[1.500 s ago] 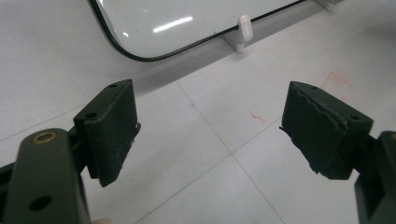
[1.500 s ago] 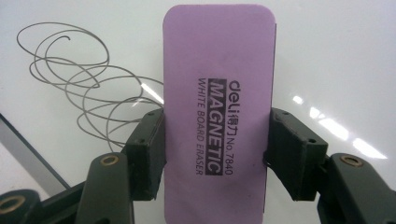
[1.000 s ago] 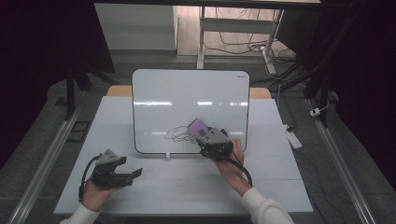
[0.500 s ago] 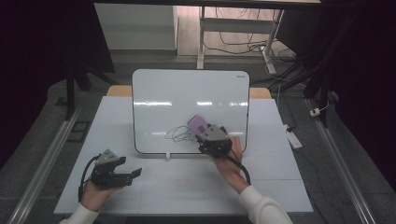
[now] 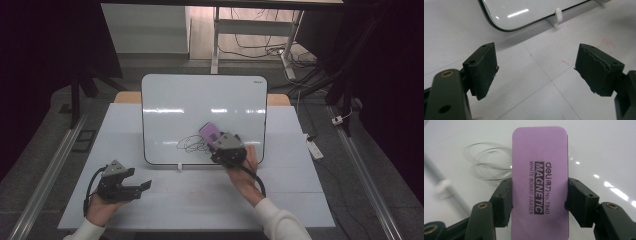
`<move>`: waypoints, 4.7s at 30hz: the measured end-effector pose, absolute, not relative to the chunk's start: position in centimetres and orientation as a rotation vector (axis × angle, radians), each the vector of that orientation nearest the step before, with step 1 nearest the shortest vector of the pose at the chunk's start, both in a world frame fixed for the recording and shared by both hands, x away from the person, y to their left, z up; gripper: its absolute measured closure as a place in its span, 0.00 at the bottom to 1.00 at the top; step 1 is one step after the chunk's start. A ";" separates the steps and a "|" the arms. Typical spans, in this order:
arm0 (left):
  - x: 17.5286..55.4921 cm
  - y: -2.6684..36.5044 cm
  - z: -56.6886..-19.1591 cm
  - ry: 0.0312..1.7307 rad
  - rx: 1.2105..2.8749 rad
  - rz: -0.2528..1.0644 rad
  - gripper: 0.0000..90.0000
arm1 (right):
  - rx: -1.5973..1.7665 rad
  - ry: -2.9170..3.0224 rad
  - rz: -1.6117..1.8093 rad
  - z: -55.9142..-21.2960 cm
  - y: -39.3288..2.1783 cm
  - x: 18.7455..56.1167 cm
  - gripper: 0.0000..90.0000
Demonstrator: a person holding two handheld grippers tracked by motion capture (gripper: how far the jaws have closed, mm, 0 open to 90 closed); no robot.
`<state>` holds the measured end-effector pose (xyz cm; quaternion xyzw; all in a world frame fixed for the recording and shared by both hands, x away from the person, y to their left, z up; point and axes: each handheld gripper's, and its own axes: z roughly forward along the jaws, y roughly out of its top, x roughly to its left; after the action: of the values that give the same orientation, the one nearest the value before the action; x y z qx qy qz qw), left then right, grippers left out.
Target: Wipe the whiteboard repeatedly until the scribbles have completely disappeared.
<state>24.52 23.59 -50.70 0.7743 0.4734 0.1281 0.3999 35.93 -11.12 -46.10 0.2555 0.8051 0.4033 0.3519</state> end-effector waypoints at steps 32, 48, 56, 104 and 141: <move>24.5 23.6 -50.7 1.200 1.953 0.324 0.21 | 0.733 2.048 1.062 -45.6 -12.9 36.5 0.46; 24.6 23.7 -50.7 1.200 1.953 0.319 0.21 | 0.580 2.222 1.099 -47.9 -7.4 34.7 0.46; 24.5 23.7 -50.7 1.199 1.953 0.322 0.21 | 0.635 2.136 1.102 -46.6 -9.7 35.7 0.46; 24.5 23.3 -50.8 1.180 1.964 0.305 0.20 | 0.546 2.136 1.027 -47.5 -5.8 35.0 0.46; 24.5 23.4 -50.8 1.184 1.959 0.311 0.20 | 0.499 2.209 1.088 -47.9 -1.6 34.8 0.46</move>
<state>24.47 23.37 -50.77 0.7759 0.4689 0.1230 0.4038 34.78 -1.63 -47.93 0.1890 0.8359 0.4119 0.3095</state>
